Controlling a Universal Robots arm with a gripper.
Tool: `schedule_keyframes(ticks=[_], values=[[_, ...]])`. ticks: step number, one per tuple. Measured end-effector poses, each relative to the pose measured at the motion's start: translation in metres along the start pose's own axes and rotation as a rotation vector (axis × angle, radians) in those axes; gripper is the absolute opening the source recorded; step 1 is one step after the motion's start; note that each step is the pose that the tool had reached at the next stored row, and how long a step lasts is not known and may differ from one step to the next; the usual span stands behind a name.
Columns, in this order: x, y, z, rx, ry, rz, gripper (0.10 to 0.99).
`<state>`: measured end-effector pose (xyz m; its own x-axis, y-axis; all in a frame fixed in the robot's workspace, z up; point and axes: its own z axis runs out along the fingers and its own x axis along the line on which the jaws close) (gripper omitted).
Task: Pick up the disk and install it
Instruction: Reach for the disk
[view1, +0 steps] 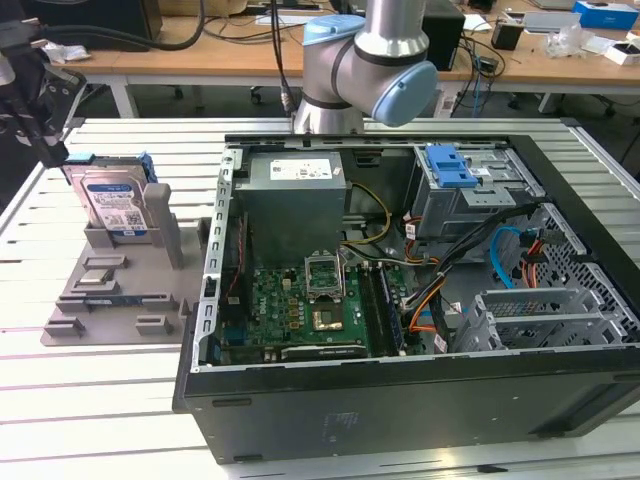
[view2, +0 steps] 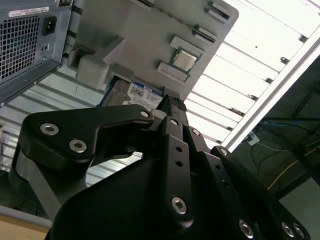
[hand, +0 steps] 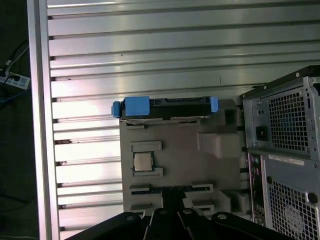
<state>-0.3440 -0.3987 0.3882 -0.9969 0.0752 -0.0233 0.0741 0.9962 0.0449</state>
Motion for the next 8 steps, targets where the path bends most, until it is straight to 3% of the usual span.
schedule_keyframes(ticks=[8], values=[[0.0111, -0.0008, -0.0002, 0.000, 0.0000, 0.000, 0.106]])
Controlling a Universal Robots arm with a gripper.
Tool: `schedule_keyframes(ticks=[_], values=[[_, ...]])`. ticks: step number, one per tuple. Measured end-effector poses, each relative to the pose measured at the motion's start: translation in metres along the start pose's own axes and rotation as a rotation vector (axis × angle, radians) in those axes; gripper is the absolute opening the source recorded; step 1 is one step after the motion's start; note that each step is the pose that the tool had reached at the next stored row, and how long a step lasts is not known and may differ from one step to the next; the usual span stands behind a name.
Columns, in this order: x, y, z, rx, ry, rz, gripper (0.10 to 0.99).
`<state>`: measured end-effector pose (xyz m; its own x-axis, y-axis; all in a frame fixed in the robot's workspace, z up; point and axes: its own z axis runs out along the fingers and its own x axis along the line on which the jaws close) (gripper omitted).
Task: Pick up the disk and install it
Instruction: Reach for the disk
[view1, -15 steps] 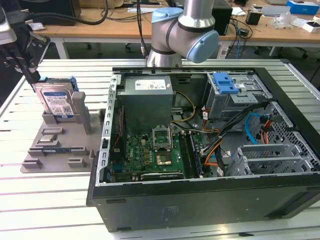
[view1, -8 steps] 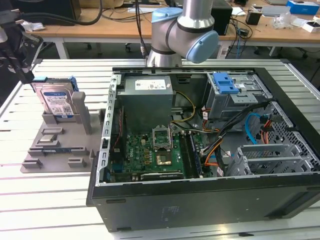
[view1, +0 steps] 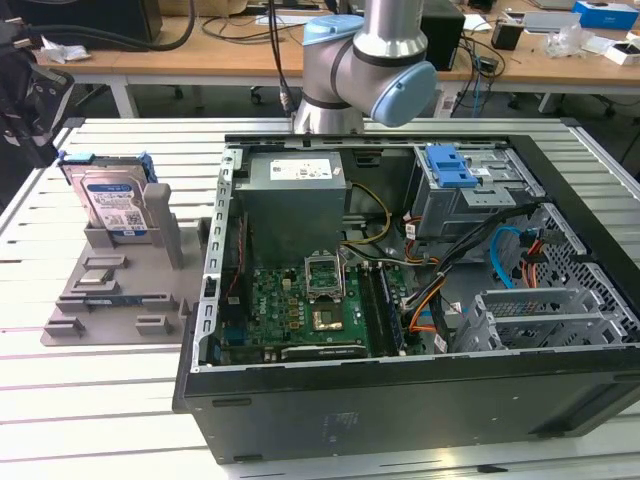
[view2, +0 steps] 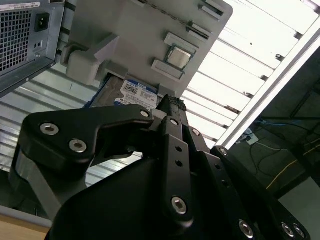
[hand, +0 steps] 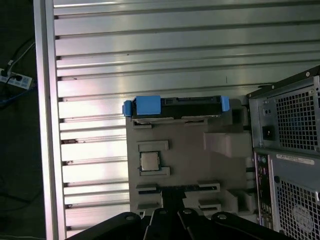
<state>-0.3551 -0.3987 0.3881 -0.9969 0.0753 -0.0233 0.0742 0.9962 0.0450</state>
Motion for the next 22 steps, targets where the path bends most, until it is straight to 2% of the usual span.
schedule_keyframes(ticks=[5, 14, 22], values=[[0.0114, -0.0008, -0.0002, 0.000, 0.0000, 0.000, 0.106], [0.0247, -0.0018, -0.0005, 0.000, 0.0001, 0.000, 0.106], [0.0397, -0.0030, -0.0008, 0.000, 0.0000, 0.000, 0.106]])
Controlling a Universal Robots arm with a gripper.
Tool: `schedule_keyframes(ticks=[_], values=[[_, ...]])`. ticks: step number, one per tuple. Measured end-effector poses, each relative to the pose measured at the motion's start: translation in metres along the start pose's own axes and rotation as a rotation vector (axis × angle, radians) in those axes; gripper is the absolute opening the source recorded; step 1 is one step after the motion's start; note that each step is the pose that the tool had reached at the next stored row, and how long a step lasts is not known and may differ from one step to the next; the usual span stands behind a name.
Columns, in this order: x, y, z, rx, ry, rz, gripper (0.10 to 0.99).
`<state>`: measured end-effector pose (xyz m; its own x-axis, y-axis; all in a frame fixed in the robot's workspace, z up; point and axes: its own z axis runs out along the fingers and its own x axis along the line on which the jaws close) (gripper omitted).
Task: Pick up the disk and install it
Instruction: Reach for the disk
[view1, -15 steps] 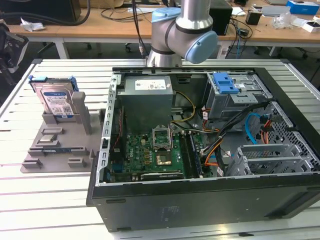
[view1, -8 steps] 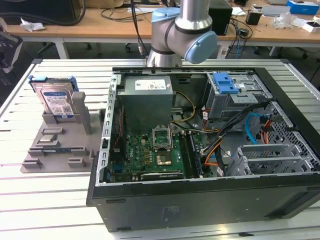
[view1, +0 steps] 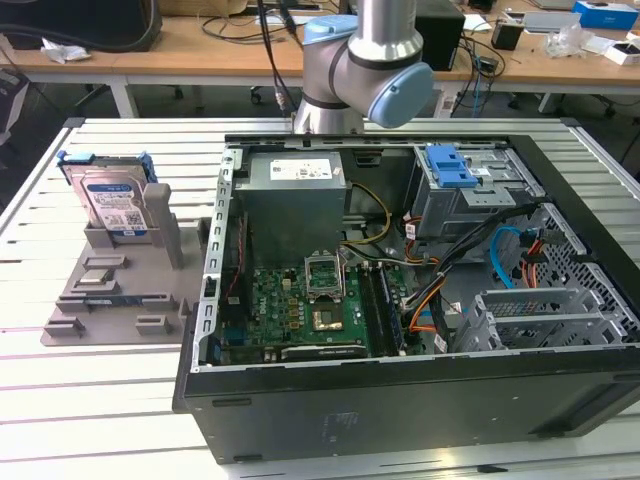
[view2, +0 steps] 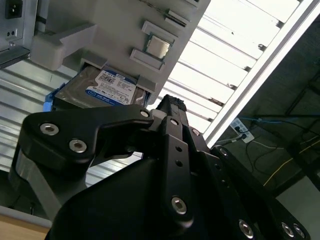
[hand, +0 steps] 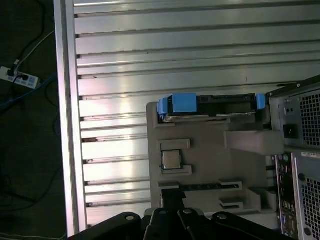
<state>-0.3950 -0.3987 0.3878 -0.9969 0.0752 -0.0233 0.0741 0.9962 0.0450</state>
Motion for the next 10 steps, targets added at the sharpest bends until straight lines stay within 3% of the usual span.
schedule_keyframes(ticks=[10], values=[[0.0146, -0.0011, -0.0003, 0.000, 0.0000, 0.000, 0.106]])
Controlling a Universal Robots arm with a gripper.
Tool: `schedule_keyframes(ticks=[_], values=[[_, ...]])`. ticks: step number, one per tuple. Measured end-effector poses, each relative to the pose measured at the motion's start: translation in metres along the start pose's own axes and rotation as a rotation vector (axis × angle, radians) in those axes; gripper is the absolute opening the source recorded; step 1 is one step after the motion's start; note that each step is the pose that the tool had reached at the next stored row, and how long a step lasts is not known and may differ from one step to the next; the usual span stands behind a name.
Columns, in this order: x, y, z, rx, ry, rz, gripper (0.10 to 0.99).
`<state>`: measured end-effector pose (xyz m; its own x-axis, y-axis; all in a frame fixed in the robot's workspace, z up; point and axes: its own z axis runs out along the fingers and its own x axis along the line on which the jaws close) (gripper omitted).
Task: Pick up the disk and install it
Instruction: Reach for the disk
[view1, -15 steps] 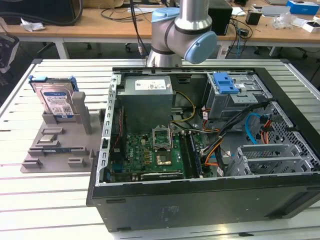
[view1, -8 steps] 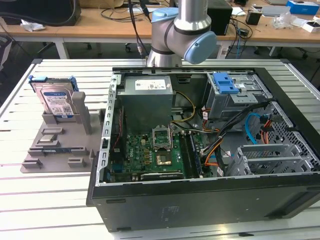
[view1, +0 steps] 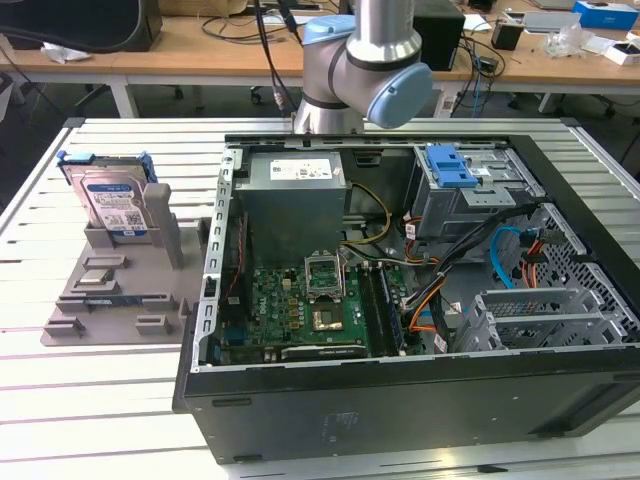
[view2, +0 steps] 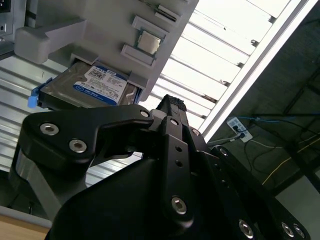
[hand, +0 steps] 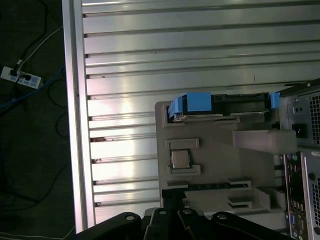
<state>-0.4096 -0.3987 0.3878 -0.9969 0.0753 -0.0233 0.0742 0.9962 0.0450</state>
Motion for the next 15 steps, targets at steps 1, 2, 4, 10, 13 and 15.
schedule_keyframes(ticks=[1, 2, 4, 10, 13, 15], values=[[0.0016, -0.0001, 0.0000, 0.000, 0.0000, 0.000, 0.106], [0.0027, -0.0002, 0.0000, 0.000, 0.0000, 0.000, 0.106], [0.0050, -0.0004, -0.0001, 0.000, -0.0001, 0.000, 0.106], [0.0158, -0.0012, -0.0003, 0.000, 0.0000, 0.000, 0.106], [0.0208, -0.0016, -0.0004, 0.000, 0.0000, 0.000, 0.106], [0.0243, -0.0018, -0.0005, 0.000, 0.0000, 0.000, 0.106]])
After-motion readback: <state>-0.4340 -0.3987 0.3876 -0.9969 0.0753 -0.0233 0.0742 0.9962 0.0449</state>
